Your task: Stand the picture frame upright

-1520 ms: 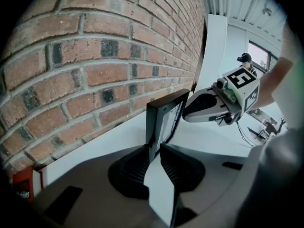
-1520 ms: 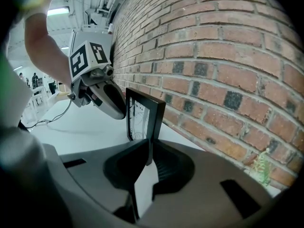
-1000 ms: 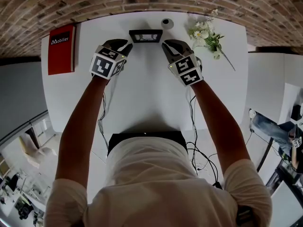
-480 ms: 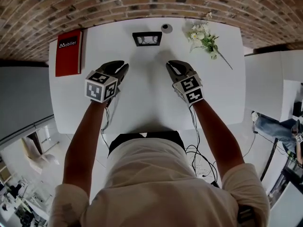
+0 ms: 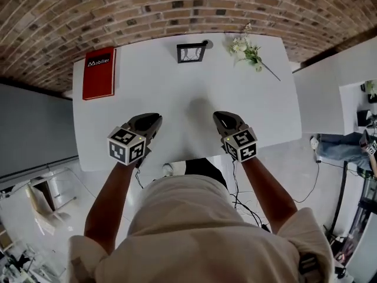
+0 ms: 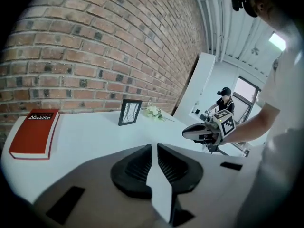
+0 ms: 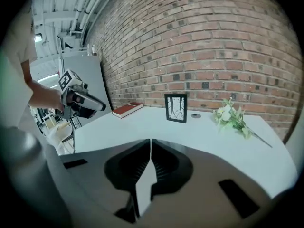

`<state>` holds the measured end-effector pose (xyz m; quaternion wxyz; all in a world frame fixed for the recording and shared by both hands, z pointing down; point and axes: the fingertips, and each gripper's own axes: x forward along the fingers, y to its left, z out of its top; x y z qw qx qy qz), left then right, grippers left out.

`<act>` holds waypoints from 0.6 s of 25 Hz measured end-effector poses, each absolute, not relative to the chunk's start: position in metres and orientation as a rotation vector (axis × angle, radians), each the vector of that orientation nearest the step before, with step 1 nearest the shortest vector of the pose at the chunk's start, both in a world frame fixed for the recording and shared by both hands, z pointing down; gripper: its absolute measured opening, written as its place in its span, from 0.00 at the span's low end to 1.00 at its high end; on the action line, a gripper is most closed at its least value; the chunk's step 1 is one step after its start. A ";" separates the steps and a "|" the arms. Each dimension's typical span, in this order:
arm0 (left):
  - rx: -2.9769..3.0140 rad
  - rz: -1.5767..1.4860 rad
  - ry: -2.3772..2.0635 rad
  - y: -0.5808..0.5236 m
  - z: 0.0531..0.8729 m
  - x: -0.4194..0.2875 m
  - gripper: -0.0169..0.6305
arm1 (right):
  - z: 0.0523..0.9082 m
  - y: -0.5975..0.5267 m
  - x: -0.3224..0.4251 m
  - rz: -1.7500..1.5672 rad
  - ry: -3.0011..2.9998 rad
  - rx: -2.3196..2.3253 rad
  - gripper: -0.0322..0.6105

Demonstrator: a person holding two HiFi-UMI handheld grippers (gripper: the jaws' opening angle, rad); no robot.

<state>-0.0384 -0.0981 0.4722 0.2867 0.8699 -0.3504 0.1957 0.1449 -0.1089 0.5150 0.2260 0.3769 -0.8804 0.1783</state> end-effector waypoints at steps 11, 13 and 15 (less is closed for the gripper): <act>2.381 0.394 -0.843 0.035 0.439 -0.091 0.07 | 0.485 0.029 0.093 0.494 -2.410 1.072 0.07; 2.386 0.382 -0.821 0.053 0.436 -0.096 0.05 | 0.477 0.049 0.083 0.476 -2.418 1.068 0.06; 2.388 0.383 -0.799 0.069 0.434 -0.101 0.02 | 0.470 0.066 0.075 0.459 -2.426 1.060 0.06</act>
